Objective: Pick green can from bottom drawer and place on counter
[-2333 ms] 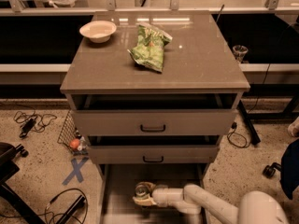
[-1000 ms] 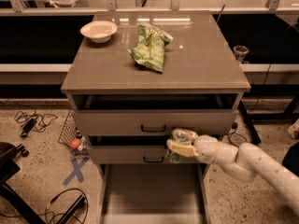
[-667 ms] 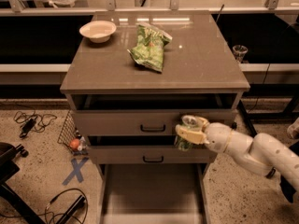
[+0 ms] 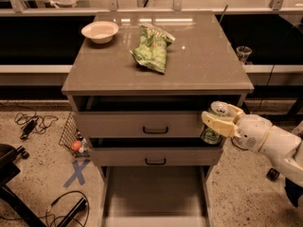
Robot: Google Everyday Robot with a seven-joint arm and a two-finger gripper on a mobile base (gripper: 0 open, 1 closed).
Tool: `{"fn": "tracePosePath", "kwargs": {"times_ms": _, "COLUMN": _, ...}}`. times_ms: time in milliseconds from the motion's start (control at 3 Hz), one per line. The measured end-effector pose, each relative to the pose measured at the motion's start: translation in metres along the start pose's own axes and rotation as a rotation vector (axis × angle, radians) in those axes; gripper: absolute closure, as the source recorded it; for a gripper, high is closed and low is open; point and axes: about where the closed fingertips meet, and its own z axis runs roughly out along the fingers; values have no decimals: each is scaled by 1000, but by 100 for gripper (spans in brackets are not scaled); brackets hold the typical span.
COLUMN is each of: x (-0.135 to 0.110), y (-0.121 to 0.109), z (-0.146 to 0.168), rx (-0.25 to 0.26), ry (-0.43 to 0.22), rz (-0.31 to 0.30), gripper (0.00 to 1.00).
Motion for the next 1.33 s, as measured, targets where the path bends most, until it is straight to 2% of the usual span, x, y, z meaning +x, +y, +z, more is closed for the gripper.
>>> {"fn": "tracePosePath", "kwargs": {"times_ms": 333, "x": -3, "y": -1, "z": 8, "rx": -5, "ry": 2, "rz": -1, "gripper": 100}}
{"fn": "tracePosePath", "kwargs": {"times_ms": 667, "x": -48, "y": -19, "z": 21, "rx": 53, "ry": -2, "rz": -43, "gripper": 100}}
{"fn": "tracePosePath", "kwargs": {"times_ms": 1000, "x": -128, "y": -46, "z": 35, "rx": 138, "ry": -1, "rz": -127, "gripper": 100}}
{"fn": "tracePosePath", "kwargs": {"times_ms": 1333, "x": -185, "y": -67, "z": 49, "rx": 175, "ry": -5, "rz": -181, "gripper": 100}}
